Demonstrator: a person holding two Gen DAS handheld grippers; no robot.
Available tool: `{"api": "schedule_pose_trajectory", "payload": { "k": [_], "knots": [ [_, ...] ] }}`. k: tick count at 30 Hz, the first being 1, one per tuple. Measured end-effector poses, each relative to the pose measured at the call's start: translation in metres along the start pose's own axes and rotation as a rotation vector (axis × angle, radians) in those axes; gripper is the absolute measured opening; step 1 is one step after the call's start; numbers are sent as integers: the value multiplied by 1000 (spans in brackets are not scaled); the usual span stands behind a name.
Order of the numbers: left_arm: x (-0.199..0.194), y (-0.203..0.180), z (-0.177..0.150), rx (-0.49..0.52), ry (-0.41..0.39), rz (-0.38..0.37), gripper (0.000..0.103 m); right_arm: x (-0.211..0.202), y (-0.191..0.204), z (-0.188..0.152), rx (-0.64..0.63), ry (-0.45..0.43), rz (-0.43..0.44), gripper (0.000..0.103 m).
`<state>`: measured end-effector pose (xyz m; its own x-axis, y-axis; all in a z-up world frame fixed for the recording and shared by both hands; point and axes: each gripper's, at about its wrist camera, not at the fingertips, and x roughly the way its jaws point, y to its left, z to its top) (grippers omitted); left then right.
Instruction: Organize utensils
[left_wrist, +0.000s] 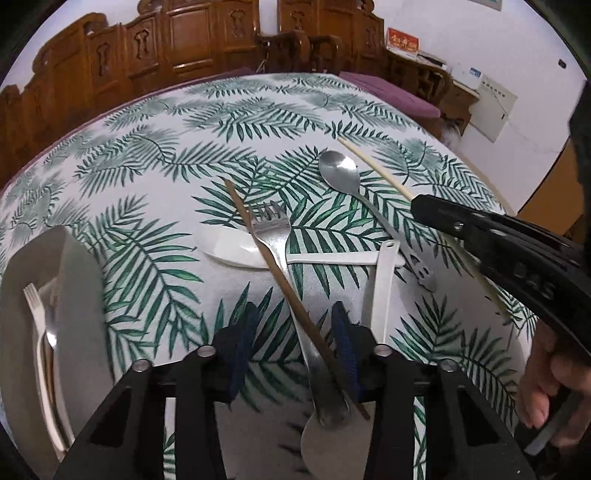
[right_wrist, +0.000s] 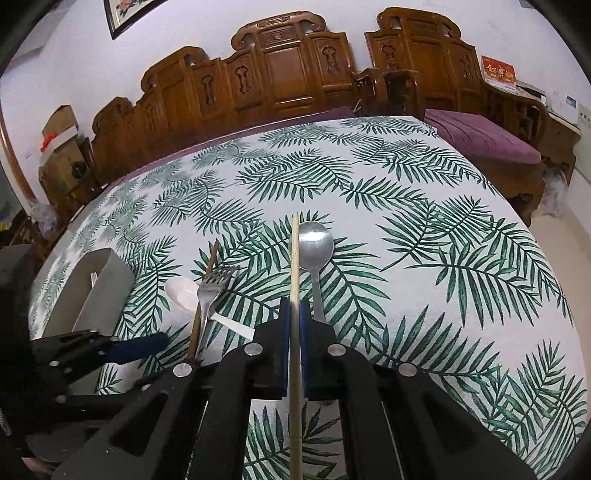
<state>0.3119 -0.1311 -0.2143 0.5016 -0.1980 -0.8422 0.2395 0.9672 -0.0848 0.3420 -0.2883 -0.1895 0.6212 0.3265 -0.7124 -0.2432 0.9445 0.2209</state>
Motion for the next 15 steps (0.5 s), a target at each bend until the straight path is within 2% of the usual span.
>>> {"api": "schedule_pose_trajectory", "payload": {
  "k": [2,4,6,15],
  "knots": [
    [4,1,1,-9,12,-8,30,0,1,1,-1,-1,5,6],
    [5,2,0,-17,18,-16,18,1,2,1,-3,-2,9,6],
    [5,3,0,-24,20,-30,12,1,3,1,-4,-1,12,6],
    [-9,14,-3,-44,2,-7,4,0,9,1,-22,-4,22,6]
  ]
}}
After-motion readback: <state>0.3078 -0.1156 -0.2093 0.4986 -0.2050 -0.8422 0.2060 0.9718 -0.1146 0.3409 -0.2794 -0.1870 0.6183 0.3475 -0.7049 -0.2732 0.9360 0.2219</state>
